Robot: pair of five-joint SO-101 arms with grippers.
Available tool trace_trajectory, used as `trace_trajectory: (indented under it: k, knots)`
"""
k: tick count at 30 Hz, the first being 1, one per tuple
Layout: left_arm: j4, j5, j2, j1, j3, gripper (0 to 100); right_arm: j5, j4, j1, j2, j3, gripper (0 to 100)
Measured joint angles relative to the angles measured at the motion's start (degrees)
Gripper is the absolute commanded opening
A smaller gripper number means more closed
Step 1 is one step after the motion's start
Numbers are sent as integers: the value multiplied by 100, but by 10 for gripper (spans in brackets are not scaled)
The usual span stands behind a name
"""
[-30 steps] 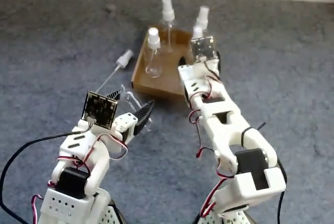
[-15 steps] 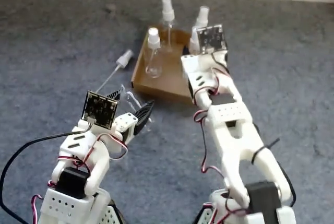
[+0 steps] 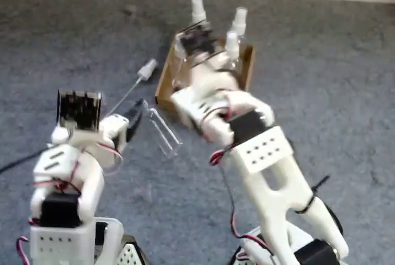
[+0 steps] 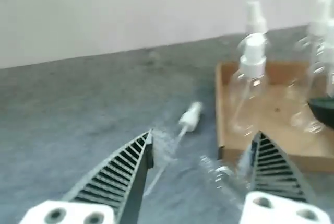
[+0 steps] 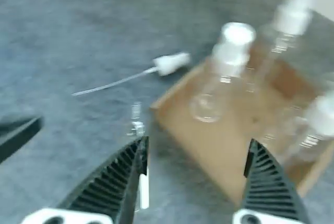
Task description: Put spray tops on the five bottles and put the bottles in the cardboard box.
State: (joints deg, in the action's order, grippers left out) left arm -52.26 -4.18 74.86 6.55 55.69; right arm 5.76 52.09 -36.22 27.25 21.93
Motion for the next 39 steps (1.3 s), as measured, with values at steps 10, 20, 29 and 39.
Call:
trace_trajectory:
  k: [10, 20, 29, 39]
  knots:
    - [-668, -967, -2699, 1811, -1758, 245, -422, -88, -985, -2356, -387, 318]
    - [-571, -1530, -3824, 2409, -1785, 245, -510, -123, -1073, -4035, -1257, 317]
    - [-369, -1556, -4035, 2532, -1785, 245, -862, -123, -1090, -4466, -1292, 2]
    - [-369, -1556, -4053, 2532, -1785, 245, -853, 1802, -1415, -3631, -1292, 3]
